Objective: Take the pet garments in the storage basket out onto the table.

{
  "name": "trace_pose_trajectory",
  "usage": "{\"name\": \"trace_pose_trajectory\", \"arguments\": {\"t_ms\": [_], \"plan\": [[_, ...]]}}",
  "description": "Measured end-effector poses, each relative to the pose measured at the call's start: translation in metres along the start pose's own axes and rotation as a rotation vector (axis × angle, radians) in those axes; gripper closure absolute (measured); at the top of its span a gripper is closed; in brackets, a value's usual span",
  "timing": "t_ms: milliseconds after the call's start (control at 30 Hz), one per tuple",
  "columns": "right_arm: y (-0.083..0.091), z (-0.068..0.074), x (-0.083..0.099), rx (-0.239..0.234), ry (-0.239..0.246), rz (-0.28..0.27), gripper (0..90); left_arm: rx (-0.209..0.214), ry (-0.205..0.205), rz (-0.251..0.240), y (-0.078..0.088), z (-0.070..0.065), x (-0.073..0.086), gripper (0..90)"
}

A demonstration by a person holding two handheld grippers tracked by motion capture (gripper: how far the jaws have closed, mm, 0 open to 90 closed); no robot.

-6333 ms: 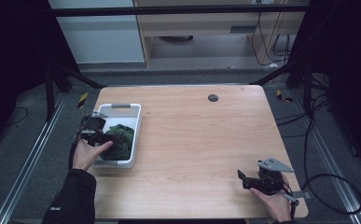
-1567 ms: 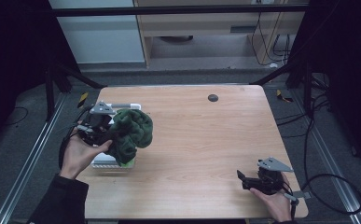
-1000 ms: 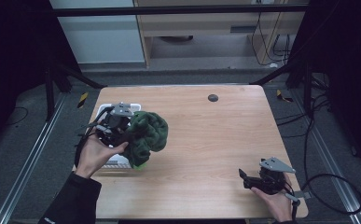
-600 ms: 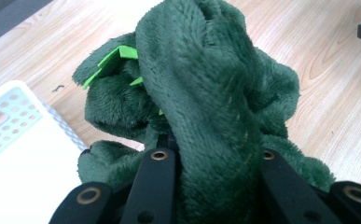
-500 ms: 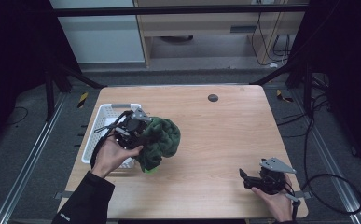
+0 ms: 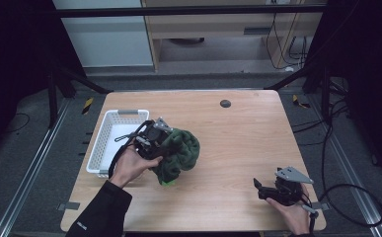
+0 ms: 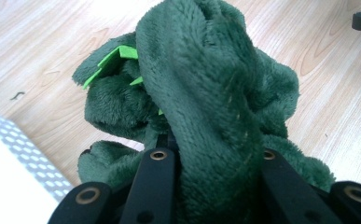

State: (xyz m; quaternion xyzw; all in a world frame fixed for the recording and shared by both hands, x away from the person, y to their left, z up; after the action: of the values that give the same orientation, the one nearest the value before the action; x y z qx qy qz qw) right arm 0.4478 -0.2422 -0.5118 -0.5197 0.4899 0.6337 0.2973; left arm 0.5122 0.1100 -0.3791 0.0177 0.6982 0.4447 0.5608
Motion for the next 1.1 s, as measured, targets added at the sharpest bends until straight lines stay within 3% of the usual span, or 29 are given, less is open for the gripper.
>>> {"name": "trace_pose_trajectory", "arguments": {"t_ms": [600, 1100], "plan": [[0.0, -0.002, 0.0, 0.021, -0.003, -0.003, 5.3, 0.027, 0.004, 0.025, -0.037, -0.011, 0.005, 77.4], [0.0, -0.003, 0.0, 0.026, 0.004, -0.008, 5.2, 0.033, 0.027, 0.009, -0.078, -0.019, 0.003, 77.1]]}}
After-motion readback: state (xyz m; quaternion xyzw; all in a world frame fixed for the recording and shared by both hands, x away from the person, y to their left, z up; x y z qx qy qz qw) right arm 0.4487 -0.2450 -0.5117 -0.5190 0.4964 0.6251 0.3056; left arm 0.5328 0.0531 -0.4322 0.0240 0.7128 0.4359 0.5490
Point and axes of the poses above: each handheld gripper's, and its own axes: y roughly backward along the jaws, x roughly out of its underside, z roughly to its left, the point moved 5 cm from there along -y, roughly forward along the jaws, and after that the axes turned 14 degrees about -z, right-handed, at the moved point
